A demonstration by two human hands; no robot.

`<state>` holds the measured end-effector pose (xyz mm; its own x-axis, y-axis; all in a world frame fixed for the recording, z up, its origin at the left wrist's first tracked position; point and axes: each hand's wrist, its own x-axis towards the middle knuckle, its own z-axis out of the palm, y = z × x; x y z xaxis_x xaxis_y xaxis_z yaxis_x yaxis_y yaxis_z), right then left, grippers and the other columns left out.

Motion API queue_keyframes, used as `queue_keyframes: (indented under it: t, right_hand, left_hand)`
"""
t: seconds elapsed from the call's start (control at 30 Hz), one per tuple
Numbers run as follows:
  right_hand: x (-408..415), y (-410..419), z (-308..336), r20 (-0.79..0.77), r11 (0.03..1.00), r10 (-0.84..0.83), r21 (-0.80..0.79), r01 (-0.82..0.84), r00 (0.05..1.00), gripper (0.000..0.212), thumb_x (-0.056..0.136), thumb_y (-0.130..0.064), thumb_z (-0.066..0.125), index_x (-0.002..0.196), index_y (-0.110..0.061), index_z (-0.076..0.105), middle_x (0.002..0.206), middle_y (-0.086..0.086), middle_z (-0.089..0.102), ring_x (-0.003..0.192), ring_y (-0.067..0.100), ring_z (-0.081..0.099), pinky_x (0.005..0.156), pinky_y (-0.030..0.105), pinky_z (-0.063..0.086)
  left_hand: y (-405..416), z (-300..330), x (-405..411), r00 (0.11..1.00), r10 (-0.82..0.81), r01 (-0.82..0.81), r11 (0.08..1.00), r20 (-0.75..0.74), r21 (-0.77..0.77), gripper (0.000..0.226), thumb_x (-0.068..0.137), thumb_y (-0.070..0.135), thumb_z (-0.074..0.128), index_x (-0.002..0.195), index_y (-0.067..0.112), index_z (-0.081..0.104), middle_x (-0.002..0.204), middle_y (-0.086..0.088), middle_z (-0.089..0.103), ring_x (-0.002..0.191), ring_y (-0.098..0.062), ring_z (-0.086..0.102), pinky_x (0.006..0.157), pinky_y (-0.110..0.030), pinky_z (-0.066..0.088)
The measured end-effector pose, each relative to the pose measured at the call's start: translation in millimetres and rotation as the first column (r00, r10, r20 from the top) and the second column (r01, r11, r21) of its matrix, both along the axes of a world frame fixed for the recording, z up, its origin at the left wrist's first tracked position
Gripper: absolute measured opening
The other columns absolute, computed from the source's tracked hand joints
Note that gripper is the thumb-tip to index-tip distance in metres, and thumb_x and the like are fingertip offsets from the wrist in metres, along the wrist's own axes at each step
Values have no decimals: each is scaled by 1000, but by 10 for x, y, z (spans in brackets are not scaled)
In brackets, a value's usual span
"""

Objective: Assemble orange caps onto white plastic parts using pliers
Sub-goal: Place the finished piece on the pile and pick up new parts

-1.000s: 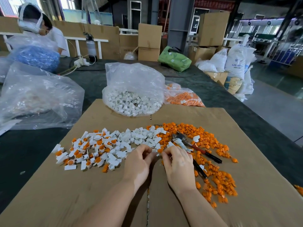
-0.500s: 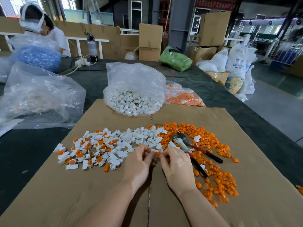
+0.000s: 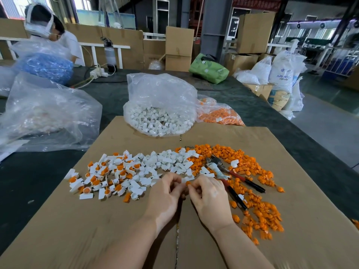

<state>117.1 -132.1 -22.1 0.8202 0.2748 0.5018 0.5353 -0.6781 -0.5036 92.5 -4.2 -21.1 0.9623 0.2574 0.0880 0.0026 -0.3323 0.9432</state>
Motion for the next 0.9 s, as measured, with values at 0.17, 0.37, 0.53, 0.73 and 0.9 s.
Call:
queue_keyframes:
  t: [0.17,0.37,0.53,0.73,0.9]
  right_hand:
    - [-15,-3,24,73,996,-12,94,5,997,8,83,-21,63,81,-14,65,77,-6,61,74,13,56,71,32,45]
    - [-18,-13,15,101,999,43,27,-46,994,27,80,-11,71,107,-16,67,94,-2,62,92,19,58,79,35,46]
    - [-24,-10,38,96,998,57,18,-59,994,24,81,-9,71,103,-19,70,89,-4,60,88,17,57,76,35,45]
    - [-19,-10,48,92,998,55,18,-57,994,22,81,-9,72,101,-18,71,90,-4,60,89,16,57,77,34,46]
    - [-19,-6,49,110,999,46,17,-48,993,23,78,-6,74,98,-17,71,90,-3,62,88,18,59,76,34,46]
  left_hand:
    - [6,2,17,999,24,-29,987,-31,-158,7,93,13,56,90,19,58,61,6,63,57,-7,61,69,-29,54]
    - [21,-16,27,999,27,-30,989,-22,-145,12,94,14,55,94,25,58,59,9,62,59,-6,62,71,-30,53]
    - [20,-36,41,1000,14,-15,991,-9,-136,12,94,13,55,95,24,60,58,10,61,59,-7,62,70,-32,53]
    - [35,-67,42,1000,7,-8,990,-8,-143,14,93,14,55,93,27,60,60,11,62,62,-8,64,72,-36,55]
    - [30,-61,44,1000,15,-17,989,-14,-146,12,93,14,56,92,25,61,61,9,63,63,-9,64,73,-37,55]
